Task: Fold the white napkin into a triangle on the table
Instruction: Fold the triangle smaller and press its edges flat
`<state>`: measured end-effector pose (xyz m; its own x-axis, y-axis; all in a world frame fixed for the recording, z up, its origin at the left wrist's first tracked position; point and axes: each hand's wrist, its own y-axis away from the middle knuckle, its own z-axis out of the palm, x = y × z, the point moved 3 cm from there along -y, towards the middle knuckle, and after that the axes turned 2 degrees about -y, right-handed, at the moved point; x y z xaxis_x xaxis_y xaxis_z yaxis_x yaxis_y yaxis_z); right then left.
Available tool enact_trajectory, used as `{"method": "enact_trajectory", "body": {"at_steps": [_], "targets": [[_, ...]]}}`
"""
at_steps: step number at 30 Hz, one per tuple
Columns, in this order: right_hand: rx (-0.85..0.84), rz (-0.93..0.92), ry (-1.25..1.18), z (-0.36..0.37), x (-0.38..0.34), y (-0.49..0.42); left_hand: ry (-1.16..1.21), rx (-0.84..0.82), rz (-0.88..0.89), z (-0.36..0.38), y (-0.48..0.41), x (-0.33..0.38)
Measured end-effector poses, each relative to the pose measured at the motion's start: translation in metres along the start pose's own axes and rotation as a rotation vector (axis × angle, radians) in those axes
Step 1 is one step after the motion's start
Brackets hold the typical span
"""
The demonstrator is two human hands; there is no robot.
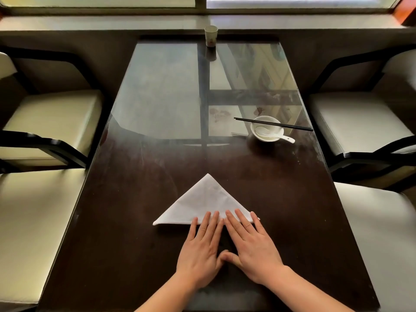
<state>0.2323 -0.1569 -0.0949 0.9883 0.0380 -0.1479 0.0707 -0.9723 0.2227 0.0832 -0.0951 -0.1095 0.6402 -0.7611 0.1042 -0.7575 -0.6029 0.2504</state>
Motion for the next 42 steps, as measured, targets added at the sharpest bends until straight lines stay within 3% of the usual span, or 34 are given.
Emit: {"method": "enact_trajectory", "body": {"at_steps": [8, 18, 28, 40, 42], "targets": [[-0.023, -0.047, 0.035, 0.010, 0.002, 0.006, -0.001, -0.050, 0.038, 0.007, 0.001, -0.005], [-0.033, -0.049, 0.030, 0.012, 0.002, 0.005, 0.019, 0.002, 0.019, 0.008, 0.000, -0.005], [-0.030, -0.074, 0.037, 0.015, 0.006, 0.005, 0.015, 0.007, -0.285, 0.016, 0.046, -0.083], [-0.005, -0.055, 0.074, 0.010, 0.003, 0.006, 0.096, 0.034, -0.515, 0.020, 0.049, -0.088], [0.009, -0.040, 0.084, 0.006, -0.001, 0.004, 0.051, 0.039, -0.489, 0.014, 0.048, -0.087]]}}
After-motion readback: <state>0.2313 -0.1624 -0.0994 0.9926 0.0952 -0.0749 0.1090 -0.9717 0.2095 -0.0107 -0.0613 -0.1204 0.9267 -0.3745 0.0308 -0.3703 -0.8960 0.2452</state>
